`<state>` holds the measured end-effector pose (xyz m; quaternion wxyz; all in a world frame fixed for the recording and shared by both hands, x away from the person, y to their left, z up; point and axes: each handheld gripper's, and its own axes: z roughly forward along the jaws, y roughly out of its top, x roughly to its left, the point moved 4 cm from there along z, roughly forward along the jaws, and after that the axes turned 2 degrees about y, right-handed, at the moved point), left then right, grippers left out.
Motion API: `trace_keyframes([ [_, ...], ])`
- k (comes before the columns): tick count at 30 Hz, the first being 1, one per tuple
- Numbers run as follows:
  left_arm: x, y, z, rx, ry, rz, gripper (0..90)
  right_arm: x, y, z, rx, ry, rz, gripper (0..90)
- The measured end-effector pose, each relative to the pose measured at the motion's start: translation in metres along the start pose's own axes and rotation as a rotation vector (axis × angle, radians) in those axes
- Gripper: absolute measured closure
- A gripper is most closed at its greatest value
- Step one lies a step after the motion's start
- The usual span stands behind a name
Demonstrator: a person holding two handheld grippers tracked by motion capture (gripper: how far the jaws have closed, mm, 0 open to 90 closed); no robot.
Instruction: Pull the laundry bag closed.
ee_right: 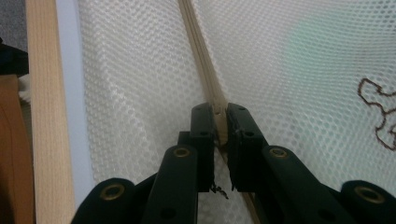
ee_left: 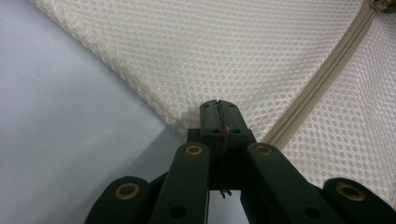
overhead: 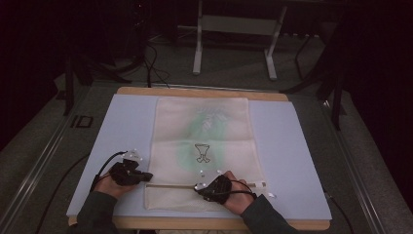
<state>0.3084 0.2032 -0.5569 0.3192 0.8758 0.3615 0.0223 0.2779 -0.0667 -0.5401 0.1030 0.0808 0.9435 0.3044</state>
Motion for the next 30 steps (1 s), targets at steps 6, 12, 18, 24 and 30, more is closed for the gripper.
trace_keyframes([
  [6, 0.0, 0.0, 0.0, 0.0, 0.0, 0.0, 90.0, -0.002, -0.004, -0.004, 0.002, -0.005, 0.004, 82.3],
  [12, 0.0, 0.0, 0.0, 0.0, -0.001, 0.0, 90.0, -0.004, -0.008, -0.005, 0.007, -0.008, 0.011, 82.3],
  [18, 0.0, 0.0, 0.0, 0.0, 0.0, 0.0, 90.0, -0.004, -0.01, -0.008, -0.001, -0.01, 0.021, 82.3],
  [24, 0.0, 0.0, 0.0, 0.0, -0.001, -0.001, 90.0, -0.007, -0.017, -0.01, 0.005, -0.018, 0.033, 82.2],
  [30, 0.0, 0.0, 0.0, 0.0, 0.0, -0.002, 90.0, -0.007, -0.02, -0.012, 0.006, -0.019, 0.039, 82.2],
])
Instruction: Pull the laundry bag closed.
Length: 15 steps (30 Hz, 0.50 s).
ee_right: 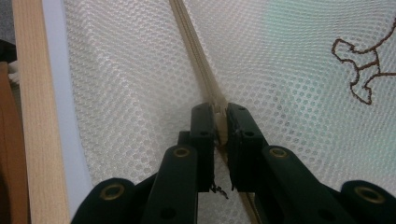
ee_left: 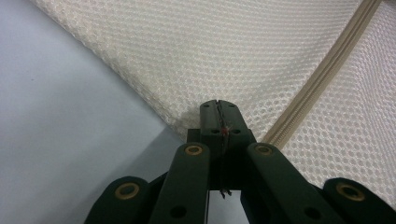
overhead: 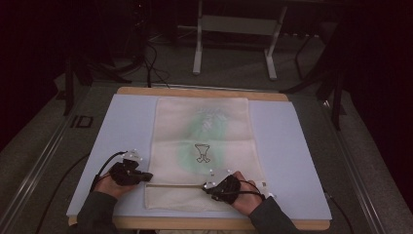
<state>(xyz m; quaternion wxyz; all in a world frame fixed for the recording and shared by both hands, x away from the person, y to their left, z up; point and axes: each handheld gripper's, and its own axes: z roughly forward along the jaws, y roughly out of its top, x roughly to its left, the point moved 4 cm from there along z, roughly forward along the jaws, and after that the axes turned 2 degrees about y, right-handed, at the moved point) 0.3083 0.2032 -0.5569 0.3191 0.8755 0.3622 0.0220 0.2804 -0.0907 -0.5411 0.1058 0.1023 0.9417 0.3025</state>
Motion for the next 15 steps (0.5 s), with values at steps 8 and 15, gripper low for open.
trace_keyframes([
  [8, 0.0, 0.0, 0.0, 0.0, 0.001, 0.001, 90.0, -0.003, -0.004, -0.003, 0.003, -0.01, 0.007, 82.3],
  [15, 0.0, 0.0, 0.0, 0.0, 0.0, 0.0, 90.0, -0.005, -0.011, -0.006, 0.006, -0.015, 0.022, 82.2],
])
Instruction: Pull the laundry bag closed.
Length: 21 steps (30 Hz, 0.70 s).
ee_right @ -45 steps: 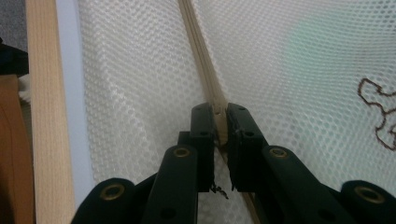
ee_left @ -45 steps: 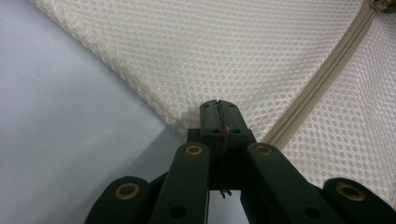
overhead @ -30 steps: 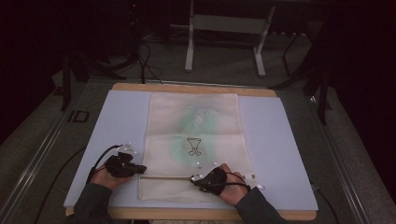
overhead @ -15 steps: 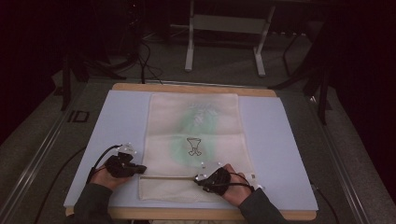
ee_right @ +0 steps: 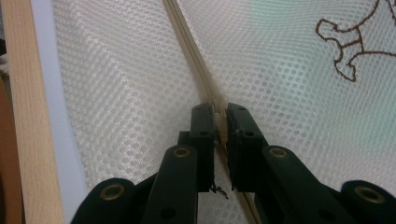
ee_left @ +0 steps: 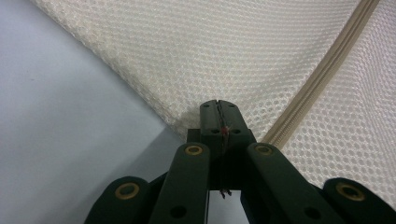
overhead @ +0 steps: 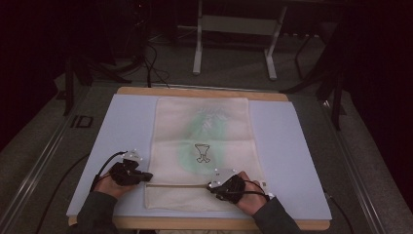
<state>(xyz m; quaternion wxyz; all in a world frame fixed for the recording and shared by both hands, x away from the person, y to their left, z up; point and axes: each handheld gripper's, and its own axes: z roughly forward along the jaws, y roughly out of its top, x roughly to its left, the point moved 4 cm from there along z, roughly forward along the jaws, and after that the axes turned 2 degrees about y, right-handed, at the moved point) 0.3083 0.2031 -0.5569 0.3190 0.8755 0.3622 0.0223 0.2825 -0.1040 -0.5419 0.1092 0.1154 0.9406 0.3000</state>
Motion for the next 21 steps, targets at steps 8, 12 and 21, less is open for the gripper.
trace_keyframes([
  [8, 0.0, 0.0, 0.0, 0.0, -0.001, -0.001, 90.0, 0.0, -0.003, -0.002, 0.002, -0.004, 0.002, 82.3],
  [12, 0.0, 0.0, 0.0, 0.001, 0.0, 0.0, 90.0, -0.001, -0.006, -0.003, 0.002, -0.003, 0.005, 82.2],
  [21, 0.0, 0.0, 0.0, 0.001, 0.0, 0.0, 90.0, -0.004, -0.012, -0.01, 0.002, -0.011, 0.016, 82.2],
])
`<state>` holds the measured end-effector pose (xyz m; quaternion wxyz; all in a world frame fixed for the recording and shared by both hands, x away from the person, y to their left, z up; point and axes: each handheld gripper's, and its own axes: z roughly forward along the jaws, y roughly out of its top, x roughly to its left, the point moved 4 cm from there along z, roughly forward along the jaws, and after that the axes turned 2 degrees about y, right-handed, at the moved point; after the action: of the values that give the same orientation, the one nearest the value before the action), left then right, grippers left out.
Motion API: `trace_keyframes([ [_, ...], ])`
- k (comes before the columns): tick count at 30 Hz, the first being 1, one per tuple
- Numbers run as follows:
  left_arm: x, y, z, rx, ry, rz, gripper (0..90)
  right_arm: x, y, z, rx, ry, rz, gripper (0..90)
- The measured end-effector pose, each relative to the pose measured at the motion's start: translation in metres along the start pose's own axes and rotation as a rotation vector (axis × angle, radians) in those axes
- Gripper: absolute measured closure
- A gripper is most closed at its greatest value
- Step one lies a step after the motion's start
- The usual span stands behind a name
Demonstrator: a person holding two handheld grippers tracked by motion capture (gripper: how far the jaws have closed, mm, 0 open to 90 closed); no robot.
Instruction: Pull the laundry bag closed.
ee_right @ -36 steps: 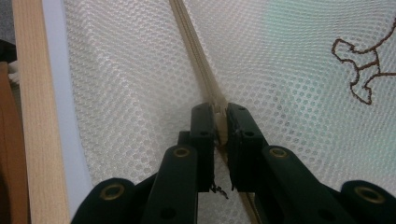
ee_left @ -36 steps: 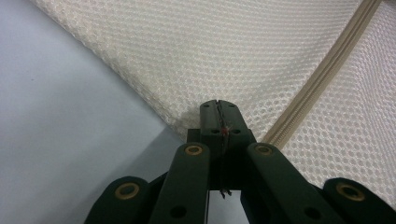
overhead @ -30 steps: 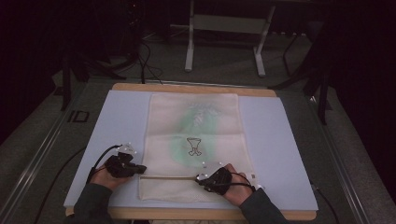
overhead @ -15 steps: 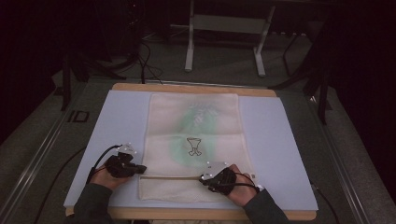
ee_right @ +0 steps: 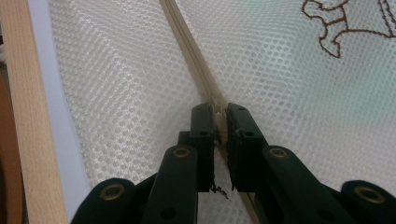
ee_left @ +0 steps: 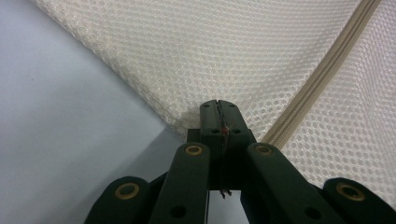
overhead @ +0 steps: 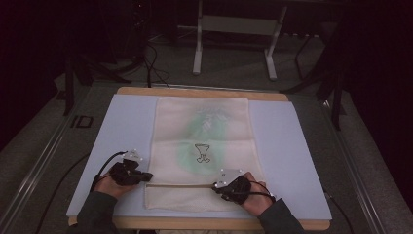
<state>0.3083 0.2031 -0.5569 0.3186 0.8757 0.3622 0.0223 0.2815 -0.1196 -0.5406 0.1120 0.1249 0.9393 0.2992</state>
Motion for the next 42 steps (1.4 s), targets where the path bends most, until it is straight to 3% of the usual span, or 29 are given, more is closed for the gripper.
trace_keyframes([
  [30, 0.0, 0.0, 0.0, 0.001, 0.003, 0.003, 90.0, 0.001, -0.008, -0.013, 0.015, -0.028, -0.009, 82.2],
  [42, 0.0, 0.0, 0.0, 0.001, 0.003, 0.003, 90.0, -0.005, -0.02, -0.02, 0.027, -0.04, 0.017, 82.3],
])
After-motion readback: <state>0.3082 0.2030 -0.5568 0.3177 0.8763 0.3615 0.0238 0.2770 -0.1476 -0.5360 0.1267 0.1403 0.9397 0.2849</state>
